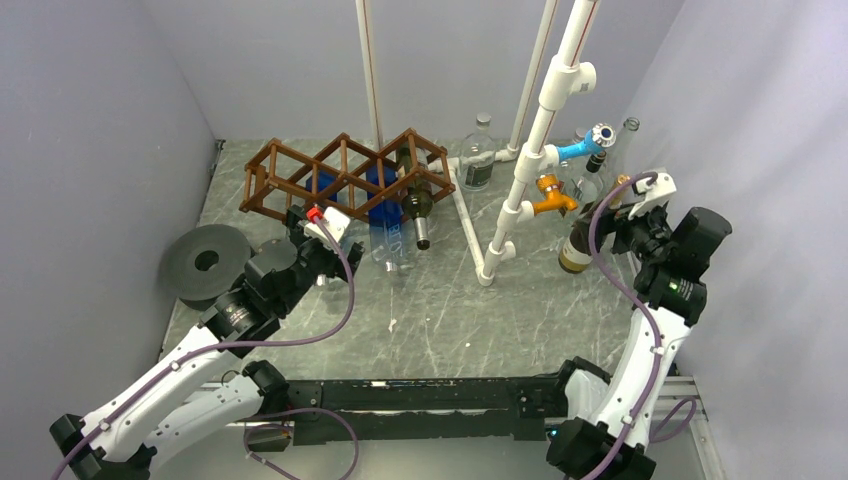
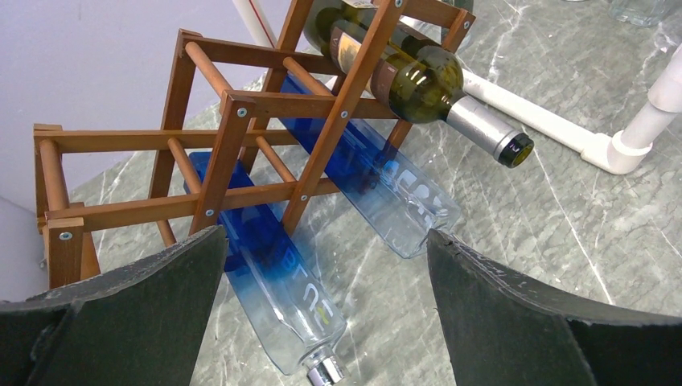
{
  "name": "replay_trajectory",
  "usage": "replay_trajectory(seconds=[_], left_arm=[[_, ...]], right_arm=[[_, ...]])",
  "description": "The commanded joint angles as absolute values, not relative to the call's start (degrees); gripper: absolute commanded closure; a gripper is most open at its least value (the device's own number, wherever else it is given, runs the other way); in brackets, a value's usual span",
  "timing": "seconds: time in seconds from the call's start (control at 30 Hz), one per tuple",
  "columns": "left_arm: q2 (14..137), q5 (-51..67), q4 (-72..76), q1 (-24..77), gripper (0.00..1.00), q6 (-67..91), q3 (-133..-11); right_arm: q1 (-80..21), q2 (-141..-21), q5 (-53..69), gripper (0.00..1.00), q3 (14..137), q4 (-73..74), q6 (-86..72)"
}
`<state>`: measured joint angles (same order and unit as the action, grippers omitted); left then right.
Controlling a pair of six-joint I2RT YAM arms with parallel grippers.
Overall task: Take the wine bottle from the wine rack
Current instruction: Place the wine bottle at the center of the board, then pick up the wine bottle from the wine rack.
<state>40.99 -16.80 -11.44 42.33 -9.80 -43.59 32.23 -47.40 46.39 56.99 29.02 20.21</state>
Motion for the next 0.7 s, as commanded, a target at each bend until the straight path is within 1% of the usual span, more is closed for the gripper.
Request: replay_trajectory(seconds=[0.0, 0.4, 0.5, 0.67], left_arm=[[40.49, -16.15, -9.15, 42.1, 0.0, -9.8, -43.77], [39.72, -12.5, -8.66, 42.08, 0.0, -7.64, -43.46], [39.12, -9.61, -8.6, 42.09, 0.0, -2.18, -43.32], [38.59, -4.43, -10.24, 42.07, 0.01, 10.1, -43.6]], right_arm=[[32.52, -45.89, 52.2, 0.02, 60.23, 39.13, 24.22], [31.83, -45.98, 64.79, 0.03, 64.46, 56.64, 33.43], [28.84, -45.88, 65.86, 0.03, 64.37, 58.03, 33.41], [19.05, -42.48, 64.22, 0.04, 60.84, 56.38, 31.46]])
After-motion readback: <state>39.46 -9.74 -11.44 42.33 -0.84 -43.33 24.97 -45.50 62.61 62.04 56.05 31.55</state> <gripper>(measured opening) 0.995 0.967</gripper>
